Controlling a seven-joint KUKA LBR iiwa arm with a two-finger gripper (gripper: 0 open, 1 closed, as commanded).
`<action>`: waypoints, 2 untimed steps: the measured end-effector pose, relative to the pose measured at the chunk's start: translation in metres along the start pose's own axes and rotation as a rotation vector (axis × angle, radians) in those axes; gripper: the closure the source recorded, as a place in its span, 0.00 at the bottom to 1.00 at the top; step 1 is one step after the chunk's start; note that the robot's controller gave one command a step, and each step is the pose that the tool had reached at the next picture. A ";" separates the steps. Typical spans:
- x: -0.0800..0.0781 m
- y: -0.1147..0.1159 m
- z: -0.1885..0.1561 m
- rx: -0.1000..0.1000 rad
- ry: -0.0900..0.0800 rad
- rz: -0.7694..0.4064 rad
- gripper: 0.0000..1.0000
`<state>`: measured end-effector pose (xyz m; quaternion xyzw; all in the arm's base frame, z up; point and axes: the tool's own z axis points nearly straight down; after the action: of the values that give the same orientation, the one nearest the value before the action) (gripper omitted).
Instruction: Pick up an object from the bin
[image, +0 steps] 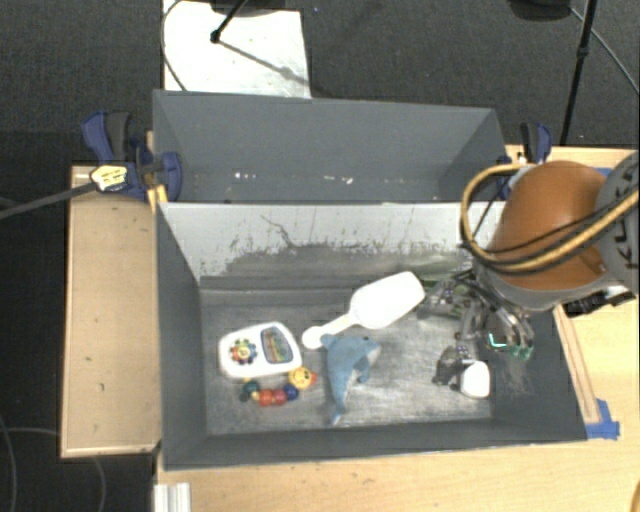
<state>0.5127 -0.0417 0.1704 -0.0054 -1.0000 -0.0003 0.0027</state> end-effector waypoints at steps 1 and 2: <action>-0.002 0.000 -0.004 0.001 -0.008 -0.002 0.00; -0.039 0.022 0.048 0.001 -0.013 -0.165 0.00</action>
Offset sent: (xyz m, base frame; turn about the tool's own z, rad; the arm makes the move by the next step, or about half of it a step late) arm 0.0707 0.0411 -0.1004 -0.3086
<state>0.5519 -0.0205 0.1224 0.0769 -0.9970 0.0002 -0.0039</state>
